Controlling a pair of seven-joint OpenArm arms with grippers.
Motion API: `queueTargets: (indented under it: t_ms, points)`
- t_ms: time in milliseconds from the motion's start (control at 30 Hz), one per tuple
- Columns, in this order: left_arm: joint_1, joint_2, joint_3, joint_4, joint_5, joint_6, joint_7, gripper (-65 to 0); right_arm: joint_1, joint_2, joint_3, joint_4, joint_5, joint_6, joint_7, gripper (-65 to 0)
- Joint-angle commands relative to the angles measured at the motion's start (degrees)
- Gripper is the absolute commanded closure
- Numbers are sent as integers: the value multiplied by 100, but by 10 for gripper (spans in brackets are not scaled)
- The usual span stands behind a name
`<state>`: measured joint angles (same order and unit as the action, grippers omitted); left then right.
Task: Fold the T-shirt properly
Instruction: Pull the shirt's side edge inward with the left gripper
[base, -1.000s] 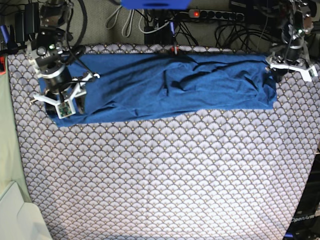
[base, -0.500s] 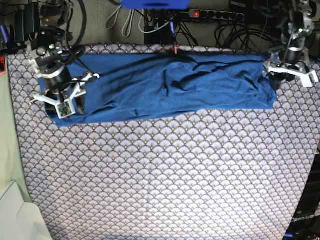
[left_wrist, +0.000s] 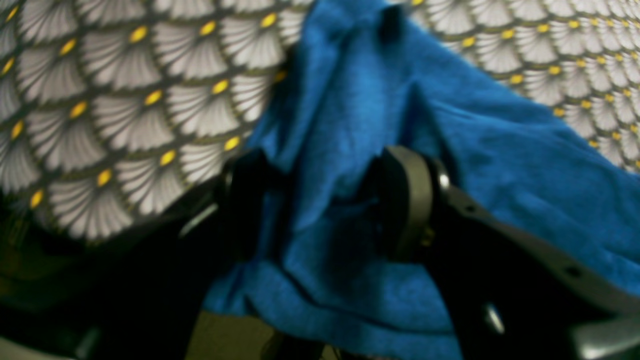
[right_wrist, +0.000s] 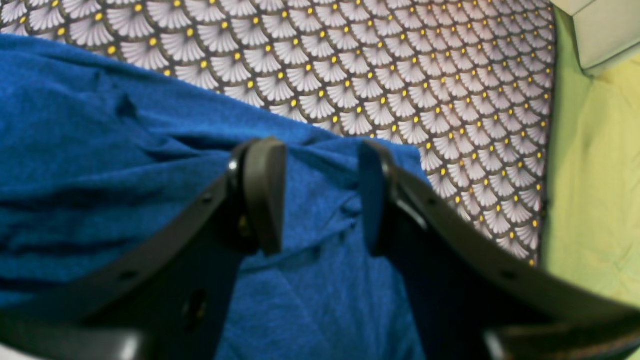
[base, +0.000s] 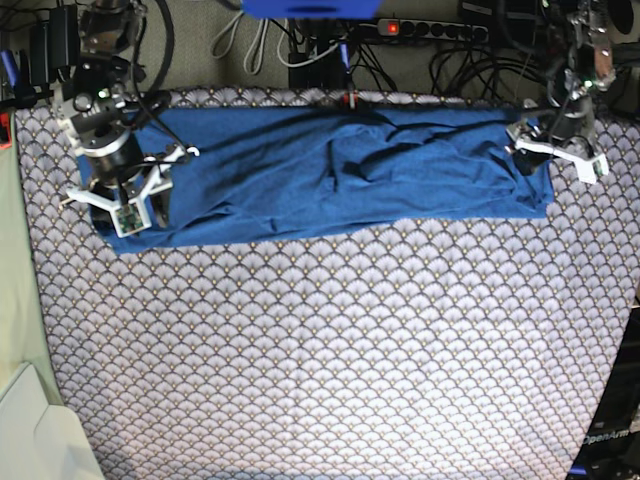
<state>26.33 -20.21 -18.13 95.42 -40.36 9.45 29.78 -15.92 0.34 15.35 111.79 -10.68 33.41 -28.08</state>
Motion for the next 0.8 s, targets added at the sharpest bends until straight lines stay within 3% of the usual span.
queueTargets:
  t_ms: [0, 667, 767]
  points:
    - [-70, -85, -46, 89, -12, 35, -64, -356, 41, 41, 7, 87, 35, 22, 131, -254]
    - [-307, -129, -2, -623, 5, 35, -29, -357, 41, 129, 16, 87, 26, 22, 131, -254]
    - [-422, -208, 200, -632, 295, 35, 95, -357, 41, 129, 16, 87, 26, 22, 131, -254]
